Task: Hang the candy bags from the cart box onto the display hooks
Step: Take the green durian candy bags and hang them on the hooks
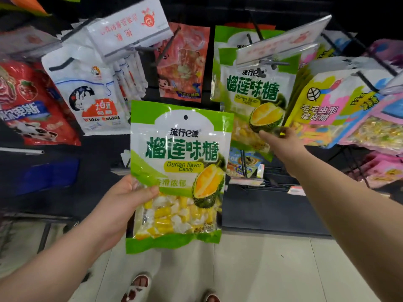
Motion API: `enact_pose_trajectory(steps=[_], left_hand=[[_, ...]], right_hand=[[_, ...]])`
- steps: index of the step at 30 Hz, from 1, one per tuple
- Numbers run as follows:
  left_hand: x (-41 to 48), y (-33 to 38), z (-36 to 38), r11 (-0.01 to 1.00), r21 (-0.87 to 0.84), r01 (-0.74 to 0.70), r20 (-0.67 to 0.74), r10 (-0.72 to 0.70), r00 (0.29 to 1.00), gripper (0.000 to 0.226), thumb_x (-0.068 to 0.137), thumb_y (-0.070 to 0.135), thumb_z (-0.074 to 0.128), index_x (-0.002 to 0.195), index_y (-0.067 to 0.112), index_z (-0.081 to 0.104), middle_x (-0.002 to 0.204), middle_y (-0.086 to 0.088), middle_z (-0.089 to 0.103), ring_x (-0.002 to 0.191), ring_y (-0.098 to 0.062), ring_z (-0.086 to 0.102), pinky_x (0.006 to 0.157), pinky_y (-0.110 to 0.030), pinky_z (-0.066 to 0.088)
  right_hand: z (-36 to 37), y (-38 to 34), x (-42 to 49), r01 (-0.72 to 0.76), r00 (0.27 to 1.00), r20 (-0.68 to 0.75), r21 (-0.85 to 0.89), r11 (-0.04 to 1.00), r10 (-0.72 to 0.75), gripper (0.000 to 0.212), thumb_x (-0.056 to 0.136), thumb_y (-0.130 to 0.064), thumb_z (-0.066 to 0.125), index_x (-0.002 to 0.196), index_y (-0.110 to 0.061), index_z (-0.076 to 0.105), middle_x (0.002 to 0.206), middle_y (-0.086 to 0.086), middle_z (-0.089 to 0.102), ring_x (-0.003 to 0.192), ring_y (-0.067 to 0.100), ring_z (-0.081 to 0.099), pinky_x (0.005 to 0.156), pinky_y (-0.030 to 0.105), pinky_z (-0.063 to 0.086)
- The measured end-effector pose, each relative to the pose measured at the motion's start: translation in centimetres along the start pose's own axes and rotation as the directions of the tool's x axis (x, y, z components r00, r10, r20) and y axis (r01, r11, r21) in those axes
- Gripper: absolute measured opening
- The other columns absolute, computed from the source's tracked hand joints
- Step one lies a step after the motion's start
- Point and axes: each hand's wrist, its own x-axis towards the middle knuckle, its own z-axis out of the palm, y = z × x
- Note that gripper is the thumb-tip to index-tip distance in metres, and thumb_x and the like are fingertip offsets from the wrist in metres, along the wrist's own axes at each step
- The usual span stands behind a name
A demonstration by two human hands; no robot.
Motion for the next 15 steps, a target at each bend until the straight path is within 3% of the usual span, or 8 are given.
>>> enact_pose_trajectory(steps=[3,5,6,8,9,12,15], left_hand=[[0.4,0.3,1.8,0.999,-0.039,0.025,0.059,-0.022,0.998,0.040,0.069,0.015,0.066,0.108,0.009,0.064,0.105,-0.014,0.074,0.096,-0.030,0.071,0.081,-0.042,0.056],[0.8,0.5,3.3,0.998,-0.062,0.026,0.090,-0.021,0.996,0.043,0.067,0.014,0.067,0.108,0.005,0.060,0.100,-0.013,0.075,0.088,-0.027,0.073,0.073,-0.038,0.058],[0.9,0.7,4.2,0.997,-0.070,0.030,0.110,-0.022,0.994,0.041,0.066,0.012,0.068,0.105,0.005,0.060,0.095,-0.012,0.075,0.084,-0.025,0.073,0.068,-0.035,0.059],[1.2,1.2,6.0,0.996,-0.082,0.030,0.159,-0.017,0.987,0.043,0.066,0.006,0.074,0.107,0.004,0.062,0.099,-0.014,0.075,0.089,-0.027,0.072,0.073,-0.035,0.060],[1.5,1.4,6.8,0.997,-0.075,0.024,0.176,-0.010,0.984,0.044,0.068,0.004,0.075,0.110,0.004,0.062,0.103,-0.014,0.074,0.093,-0.027,0.072,0.075,-0.034,0.059],[2.1,1.9,8.9,0.998,-0.054,0.010,0.169,-0.001,0.986,0.024,0.079,0.000,0.068,0.101,0.009,0.063,0.093,-0.003,0.076,0.085,-0.015,0.073,0.064,-0.023,0.057],[2.6,2.3,10.5,1.000,-0.014,0.012,0.144,-0.010,0.990,0.014,0.085,0.001,0.064,0.090,0.013,0.061,0.086,-0.001,0.074,0.083,-0.017,0.071,0.071,-0.030,0.057]], right_hand=[[-0.7,0.5,-3.6,0.067,0.997,0.029,0.047,0.997,-0.069,0.054,0.088,-0.039,0.064,0.133,-0.015,0.047,0.119,-0.003,0.054,0.106,0.014,0.052,0.085,0.029,0.038],[-1.1,1.1,-6.6,0.015,0.981,0.192,0.124,0.992,-0.039,0.035,0.092,-0.047,0.053,0.112,-0.021,0.062,0.111,-0.005,0.067,0.104,0.015,0.059,0.084,0.030,0.042],[-1.2,1.4,-8.1,-0.041,0.960,0.280,0.171,0.984,-0.008,0.040,0.092,-0.051,0.047,0.107,-0.019,0.065,0.108,0.002,0.071,0.104,0.022,0.063,0.086,0.032,0.047],[-1.4,2.1,-10.5,-0.097,0.935,0.354,0.233,0.968,0.008,0.054,0.087,-0.058,0.046,0.108,-0.012,0.065,0.115,0.021,0.065,0.110,0.040,0.060,0.095,0.043,0.050],[-1.5,2.3,-11.2,-0.074,0.941,0.339,0.261,0.963,-0.020,0.053,0.081,-0.057,0.051,0.105,-0.013,0.066,0.114,0.020,0.066,0.110,0.038,0.060,0.092,0.044,0.053],[-2.3,2.6,-11.9,0.044,0.969,0.214,0.353,0.935,-0.126,0.025,0.078,-0.042,0.060,0.093,-0.023,0.068,0.091,-0.006,0.075,0.090,0.012,0.071,0.070,0.021,0.056],[-3.2,2.4,-11.1,0.081,0.976,0.156,0.392,0.917,-0.153,0.016,0.084,-0.034,0.060,0.095,-0.023,0.066,0.085,-0.011,0.075,0.080,0.004,0.071,0.061,0.014,0.053]])
